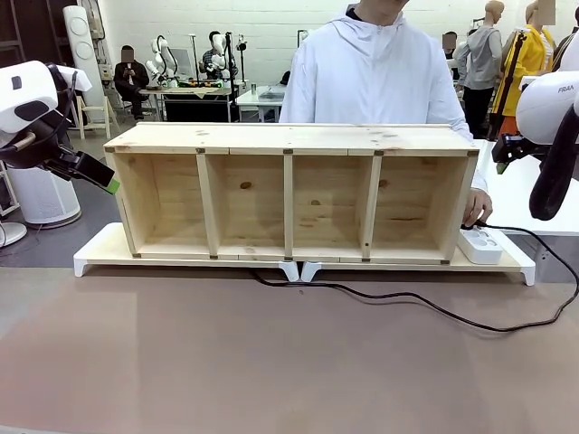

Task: Perform cable management.
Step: Release the Power Cable when the human grasps it.

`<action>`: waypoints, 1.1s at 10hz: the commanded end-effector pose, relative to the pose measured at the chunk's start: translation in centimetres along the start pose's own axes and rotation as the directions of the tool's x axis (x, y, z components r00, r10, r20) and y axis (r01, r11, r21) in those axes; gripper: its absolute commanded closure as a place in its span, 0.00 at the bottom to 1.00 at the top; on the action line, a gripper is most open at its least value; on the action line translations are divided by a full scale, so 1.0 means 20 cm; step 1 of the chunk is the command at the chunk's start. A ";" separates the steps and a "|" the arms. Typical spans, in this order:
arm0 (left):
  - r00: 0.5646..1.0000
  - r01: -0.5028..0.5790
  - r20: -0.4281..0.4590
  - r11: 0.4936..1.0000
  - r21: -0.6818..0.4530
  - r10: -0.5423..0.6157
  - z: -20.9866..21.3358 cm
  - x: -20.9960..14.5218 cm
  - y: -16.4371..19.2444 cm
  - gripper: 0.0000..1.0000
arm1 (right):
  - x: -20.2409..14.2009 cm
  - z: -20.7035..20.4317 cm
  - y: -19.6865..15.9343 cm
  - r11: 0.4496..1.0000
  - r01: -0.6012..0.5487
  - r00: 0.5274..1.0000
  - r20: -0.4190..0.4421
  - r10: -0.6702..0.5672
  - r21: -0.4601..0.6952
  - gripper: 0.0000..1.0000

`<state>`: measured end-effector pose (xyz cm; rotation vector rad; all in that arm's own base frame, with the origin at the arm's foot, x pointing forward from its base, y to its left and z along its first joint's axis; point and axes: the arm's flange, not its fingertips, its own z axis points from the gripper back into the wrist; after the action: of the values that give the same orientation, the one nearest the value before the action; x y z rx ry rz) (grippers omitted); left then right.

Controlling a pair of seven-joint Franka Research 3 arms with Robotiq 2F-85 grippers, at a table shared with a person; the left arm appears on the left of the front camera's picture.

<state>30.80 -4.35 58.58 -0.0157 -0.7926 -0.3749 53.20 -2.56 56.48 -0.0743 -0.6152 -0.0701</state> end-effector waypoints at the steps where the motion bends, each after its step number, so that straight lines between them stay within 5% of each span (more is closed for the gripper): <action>1: 1.000 -0.014 0.012 1.000 0.000 0.014 -0.01 0.01 0.00 0.00 | 0.00 0.00 0.00 1.000 0.001 1.000 -0.001 -0.001 0.001 0.14; 11: 1.000 -0.014 0.012 1.000 0.000 0.014 -0.01 0.01 0.00 0.00 | 0.00 0.00 0.00 1.000 0.001 1.000 -0.001 -0.001 0.001 0.14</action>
<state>30.80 -4.35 58.58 -0.0157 -0.7926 -0.3749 53.20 -2.56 56.48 -0.0743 -0.6152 -0.0701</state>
